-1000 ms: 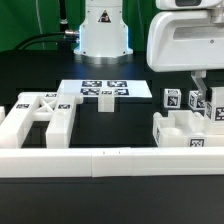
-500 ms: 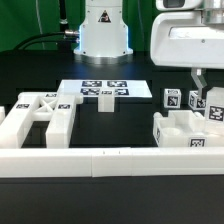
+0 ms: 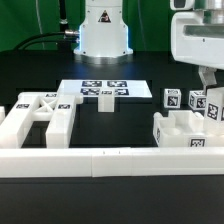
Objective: Assemble chair
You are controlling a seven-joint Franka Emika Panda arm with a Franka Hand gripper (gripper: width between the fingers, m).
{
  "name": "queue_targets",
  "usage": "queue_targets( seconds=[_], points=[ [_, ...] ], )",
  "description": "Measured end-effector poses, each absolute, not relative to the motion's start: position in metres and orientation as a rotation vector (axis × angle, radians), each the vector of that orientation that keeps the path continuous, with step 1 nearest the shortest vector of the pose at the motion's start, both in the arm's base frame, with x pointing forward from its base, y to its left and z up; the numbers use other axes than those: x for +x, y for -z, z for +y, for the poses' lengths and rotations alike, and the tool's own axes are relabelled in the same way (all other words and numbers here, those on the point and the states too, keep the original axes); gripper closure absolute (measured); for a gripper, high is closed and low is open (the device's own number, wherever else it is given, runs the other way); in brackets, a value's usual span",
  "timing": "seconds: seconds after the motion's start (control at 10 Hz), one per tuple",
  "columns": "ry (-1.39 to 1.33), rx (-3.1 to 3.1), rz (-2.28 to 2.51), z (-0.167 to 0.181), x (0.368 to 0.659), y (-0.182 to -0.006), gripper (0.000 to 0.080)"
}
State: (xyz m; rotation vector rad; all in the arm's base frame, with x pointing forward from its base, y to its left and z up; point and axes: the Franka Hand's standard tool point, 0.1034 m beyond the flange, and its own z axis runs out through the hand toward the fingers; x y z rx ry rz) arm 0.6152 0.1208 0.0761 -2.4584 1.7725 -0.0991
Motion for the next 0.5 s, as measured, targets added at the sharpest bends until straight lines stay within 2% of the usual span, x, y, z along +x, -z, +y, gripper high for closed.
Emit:
queue_targets(
  seconds=[0.1, 0.2, 0.3, 0.4, 0.5],
  points=[
    [0.1, -2.465, 1.763, 0.1207, 0.6152, -0.0761, 0.0514],
    [0.103, -2.487, 1.734, 0.1207, 0.6153, -0.0761, 0.0438],
    [0.112, -2.586, 1.592, 0.12, 0.6156, -0.0764, 0.0438],
    [0.122, -2.686, 1.427, 0.1193, 0.6168, -0.0774, 0.025],
    [0.141, -2.78, 1.241, 0.1166, 0.6184, -0.078, 0.0172]
  ],
)
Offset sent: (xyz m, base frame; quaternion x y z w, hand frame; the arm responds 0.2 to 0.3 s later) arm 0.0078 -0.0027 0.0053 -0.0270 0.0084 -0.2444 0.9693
